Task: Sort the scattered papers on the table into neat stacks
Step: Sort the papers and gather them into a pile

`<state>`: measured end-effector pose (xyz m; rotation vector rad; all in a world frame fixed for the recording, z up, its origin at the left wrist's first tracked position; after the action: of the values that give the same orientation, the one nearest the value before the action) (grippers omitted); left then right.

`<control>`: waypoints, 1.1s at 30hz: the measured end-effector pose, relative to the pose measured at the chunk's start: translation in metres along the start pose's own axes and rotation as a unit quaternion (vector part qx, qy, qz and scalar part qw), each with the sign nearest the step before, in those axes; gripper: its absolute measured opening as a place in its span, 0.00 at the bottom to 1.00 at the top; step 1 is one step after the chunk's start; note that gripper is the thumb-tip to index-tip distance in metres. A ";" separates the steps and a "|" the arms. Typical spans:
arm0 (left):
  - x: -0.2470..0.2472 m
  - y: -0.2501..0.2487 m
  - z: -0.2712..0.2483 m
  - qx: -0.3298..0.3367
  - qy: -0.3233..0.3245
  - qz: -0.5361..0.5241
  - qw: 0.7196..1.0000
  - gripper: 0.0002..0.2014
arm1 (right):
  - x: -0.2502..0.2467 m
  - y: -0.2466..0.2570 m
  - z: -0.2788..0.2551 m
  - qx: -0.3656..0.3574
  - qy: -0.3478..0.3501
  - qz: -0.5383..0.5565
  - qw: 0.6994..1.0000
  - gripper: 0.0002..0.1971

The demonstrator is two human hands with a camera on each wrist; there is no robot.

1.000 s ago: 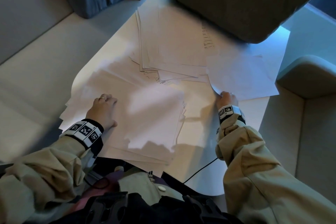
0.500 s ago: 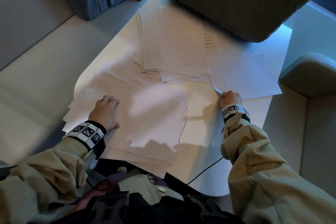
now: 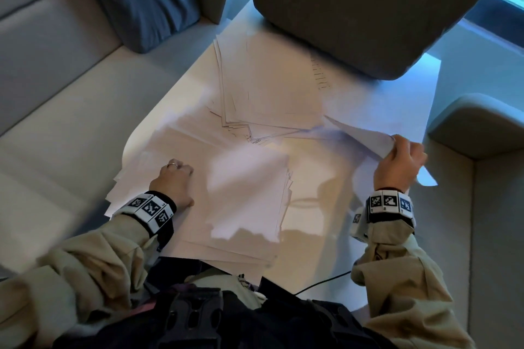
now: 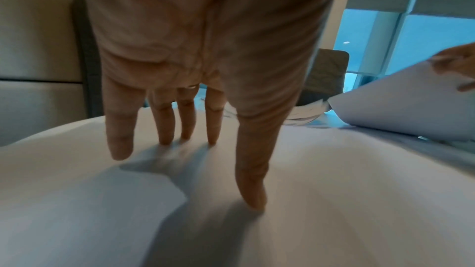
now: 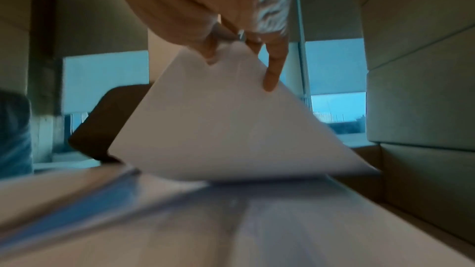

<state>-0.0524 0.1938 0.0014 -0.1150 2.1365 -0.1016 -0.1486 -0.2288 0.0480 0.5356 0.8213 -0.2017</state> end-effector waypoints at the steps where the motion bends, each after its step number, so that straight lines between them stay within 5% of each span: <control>1: -0.003 -0.005 0.000 0.011 0.006 -0.005 1.000 0.39 | -0.007 0.004 0.004 -0.028 -0.039 0.012 0.999 0.13; 6: -0.023 -0.058 -0.015 0.144 -0.055 -0.088 0.984 0.38 | -0.032 0.036 0.011 -0.128 -0.101 0.037 0.986 0.08; 10: -0.041 -0.105 -0.040 0.286 -0.144 -0.170 0.932 0.43 | -0.051 0.072 -0.002 -0.201 -0.075 0.077 0.974 0.12; 15: -0.064 -0.141 -0.066 0.378 -0.201 -0.236 0.872 0.46 | -0.078 0.110 -0.021 -0.294 -0.051 0.140 0.944 0.12; 21: -0.062 -0.151 -0.071 0.420 -0.167 -0.266 0.851 0.14 | -0.090 0.135 -0.034 -0.298 -0.058 0.190 0.934 0.17; 23: -0.067 -0.145 -0.069 0.402 -0.182 -0.298 0.847 0.11 | -0.084 0.122 -0.036 -0.246 -0.051 0.129 0.959 0.18; 27: -0.091 -0.120 -0.055 0.352 -0.245 -0.347 0.834 0.15 | -0.061 0.073 -0.050 0.068 0.042 0.035 0.996 0.57; 30: -0.103 -0.099 -0.037 0.307 -0.229 -0.364 0.849 0.16 | -0.038 0.050 -0.065 0.317 0.162 0.220 0.908 0.69; 33: -0.108 -0.078 -0.021 0.250 -0.210 -0.348 0.879 0.15 | -0.014 0.050 -0.079 0.393 0.233 0.387 0.801 0.57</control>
<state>-0.0089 0.1299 0.1118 -0.5436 1.4868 -0.9555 -0.1898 -0.1446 0.0328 1.7184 0.9066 0.3972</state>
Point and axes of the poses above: each hand's wrist, its own z-axis towards the middle knuckle, its own x-axis out of the palm, y = z × x, the point moved 1 cm from there along z, towards the middle knuckle, and after that the axes turned 12 degrees about -x, right-handed, at the moved point
